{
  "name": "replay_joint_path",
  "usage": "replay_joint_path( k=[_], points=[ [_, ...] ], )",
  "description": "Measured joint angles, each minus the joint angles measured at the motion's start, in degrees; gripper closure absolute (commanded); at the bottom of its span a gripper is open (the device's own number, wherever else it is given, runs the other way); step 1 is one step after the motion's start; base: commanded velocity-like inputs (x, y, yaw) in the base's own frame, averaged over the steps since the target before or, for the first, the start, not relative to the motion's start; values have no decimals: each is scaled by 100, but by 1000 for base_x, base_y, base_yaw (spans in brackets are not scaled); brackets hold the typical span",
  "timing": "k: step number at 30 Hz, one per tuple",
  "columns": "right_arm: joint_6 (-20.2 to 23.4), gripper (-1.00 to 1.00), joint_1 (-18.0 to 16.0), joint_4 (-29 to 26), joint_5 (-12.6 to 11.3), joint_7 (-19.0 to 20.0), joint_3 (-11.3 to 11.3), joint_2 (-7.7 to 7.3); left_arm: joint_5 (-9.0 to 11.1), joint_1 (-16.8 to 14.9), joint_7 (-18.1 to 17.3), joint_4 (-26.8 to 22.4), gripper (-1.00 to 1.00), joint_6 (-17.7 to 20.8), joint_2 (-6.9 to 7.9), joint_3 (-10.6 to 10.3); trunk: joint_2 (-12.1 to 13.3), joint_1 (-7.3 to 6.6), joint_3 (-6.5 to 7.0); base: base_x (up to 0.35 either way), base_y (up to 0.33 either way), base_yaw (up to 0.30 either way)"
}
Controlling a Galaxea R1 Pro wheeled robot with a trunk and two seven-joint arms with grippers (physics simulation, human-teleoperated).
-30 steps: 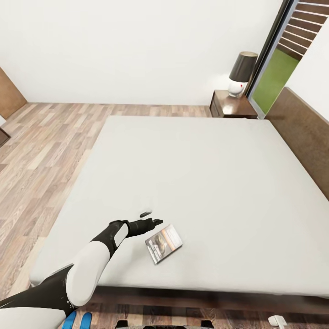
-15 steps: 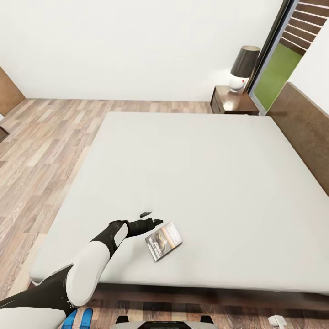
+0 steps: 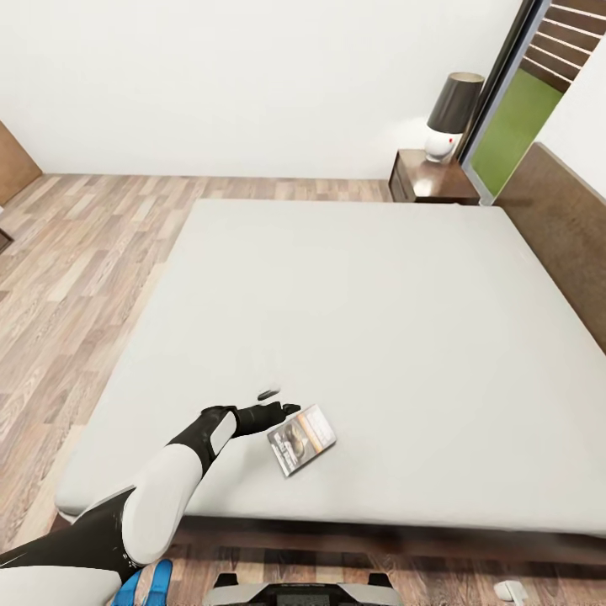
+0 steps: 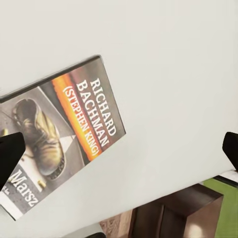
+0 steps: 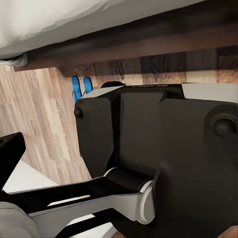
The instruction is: In the bedroom, move the book from the bed onto either nightstand, and place the two sandals side by side next to the bed.
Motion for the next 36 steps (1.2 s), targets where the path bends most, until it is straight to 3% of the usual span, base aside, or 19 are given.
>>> replay_joint_path(
  k=[36],
  points=[
    [0, -100, 0, 0, 2, -5, 0, 0, 2, 0, 0, 0, -100, 2, 5, 0, 0, 0, -318, 0, 0, 0]
  ],
)
